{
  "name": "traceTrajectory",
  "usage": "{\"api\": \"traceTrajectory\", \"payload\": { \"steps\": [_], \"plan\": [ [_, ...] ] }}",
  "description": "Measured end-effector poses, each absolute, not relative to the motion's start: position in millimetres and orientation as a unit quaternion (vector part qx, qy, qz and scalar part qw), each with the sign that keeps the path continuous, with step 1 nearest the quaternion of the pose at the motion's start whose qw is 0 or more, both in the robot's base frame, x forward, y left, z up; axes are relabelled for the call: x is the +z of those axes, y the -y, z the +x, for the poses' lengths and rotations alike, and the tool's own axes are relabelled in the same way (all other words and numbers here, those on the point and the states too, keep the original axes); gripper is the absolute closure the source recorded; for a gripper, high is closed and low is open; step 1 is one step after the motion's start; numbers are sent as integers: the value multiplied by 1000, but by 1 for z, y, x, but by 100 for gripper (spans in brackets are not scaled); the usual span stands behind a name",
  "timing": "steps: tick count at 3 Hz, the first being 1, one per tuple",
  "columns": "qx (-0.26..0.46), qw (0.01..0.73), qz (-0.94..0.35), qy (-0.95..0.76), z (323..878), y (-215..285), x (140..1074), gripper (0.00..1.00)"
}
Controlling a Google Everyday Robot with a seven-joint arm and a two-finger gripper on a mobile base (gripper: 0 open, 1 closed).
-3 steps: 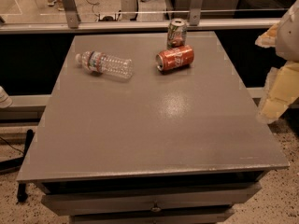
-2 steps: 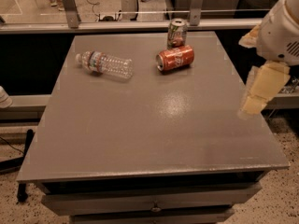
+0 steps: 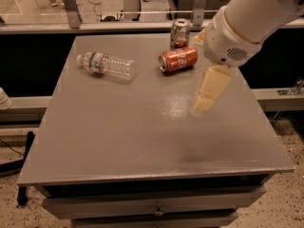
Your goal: Place coke can upright
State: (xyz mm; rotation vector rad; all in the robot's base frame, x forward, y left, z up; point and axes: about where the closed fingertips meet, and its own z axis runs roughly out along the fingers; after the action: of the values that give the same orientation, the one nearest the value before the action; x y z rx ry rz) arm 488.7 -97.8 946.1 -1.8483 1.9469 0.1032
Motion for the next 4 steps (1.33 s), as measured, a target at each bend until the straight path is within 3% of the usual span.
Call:
{"api": "traceTrajectory", "payload": {
  "steps": [2, 4],
  "plan": [
    [26, 289, -699, -653, 535, 28, 920, 0],
    [5, 302, -683, -665, 615, 36, 886, 0]
  ]
}}
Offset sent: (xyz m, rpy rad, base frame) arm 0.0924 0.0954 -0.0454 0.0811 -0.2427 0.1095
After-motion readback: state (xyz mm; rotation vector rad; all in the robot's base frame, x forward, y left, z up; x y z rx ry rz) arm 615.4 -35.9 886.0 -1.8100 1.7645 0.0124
